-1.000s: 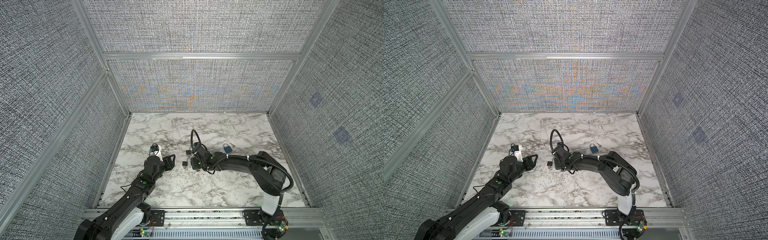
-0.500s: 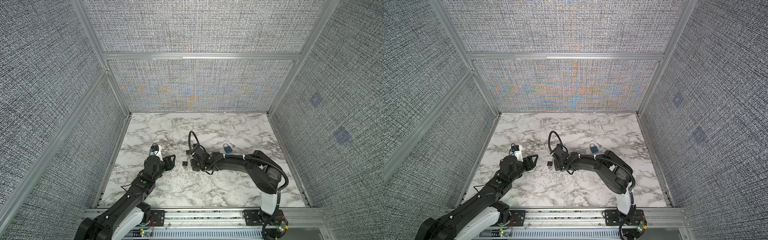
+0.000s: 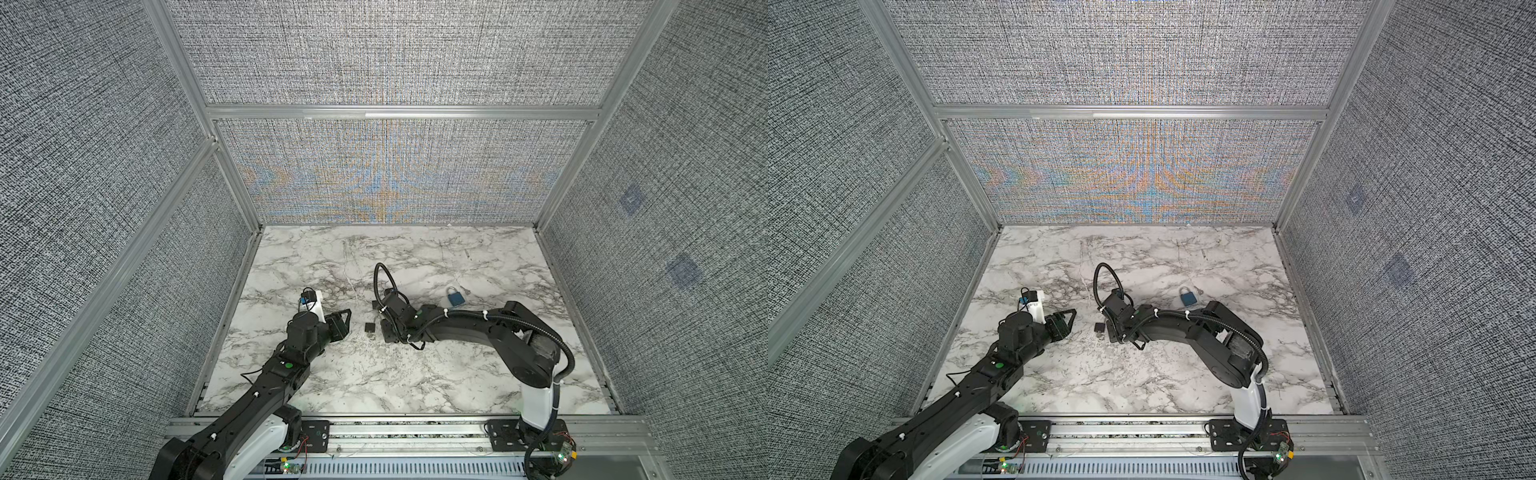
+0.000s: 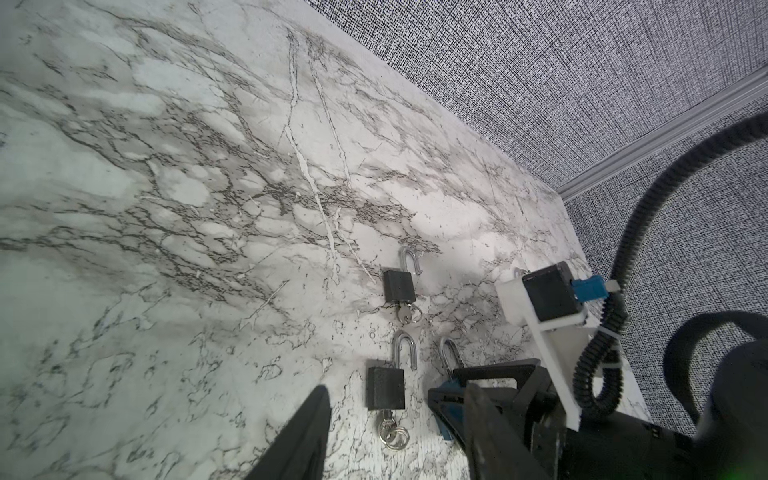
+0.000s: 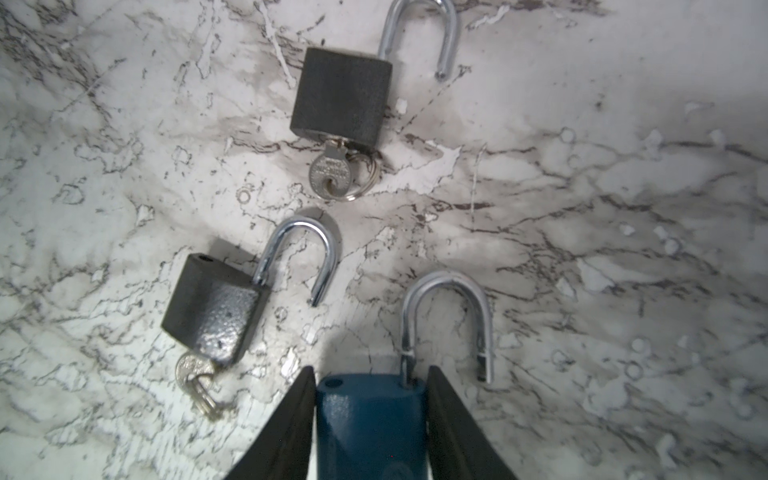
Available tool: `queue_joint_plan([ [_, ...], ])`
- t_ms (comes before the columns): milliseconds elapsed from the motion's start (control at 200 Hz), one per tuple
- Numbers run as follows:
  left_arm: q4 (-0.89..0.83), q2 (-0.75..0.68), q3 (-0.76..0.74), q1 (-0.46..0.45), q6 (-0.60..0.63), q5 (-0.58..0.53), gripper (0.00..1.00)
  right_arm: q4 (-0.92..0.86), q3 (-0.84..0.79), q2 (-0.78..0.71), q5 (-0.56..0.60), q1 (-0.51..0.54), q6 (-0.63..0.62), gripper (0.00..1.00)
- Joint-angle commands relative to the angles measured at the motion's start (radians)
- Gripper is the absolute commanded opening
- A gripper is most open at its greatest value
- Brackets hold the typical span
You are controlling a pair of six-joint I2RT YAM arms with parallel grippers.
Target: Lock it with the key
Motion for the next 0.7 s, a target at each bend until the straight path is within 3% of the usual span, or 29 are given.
queue_joint_plan([
  [0,0.009,-0.005,-0.002,0.003,-0.003,0.006,0.54,-0.067,0.003,0.004,-0.007,0.004,0.001,0.45],
  [695,0.007,-0.016,-0.009,0.008,-0.009,0.012,0.54,-0.117,0.009,0.018,0.015,0.018,0.005,0.49],
])
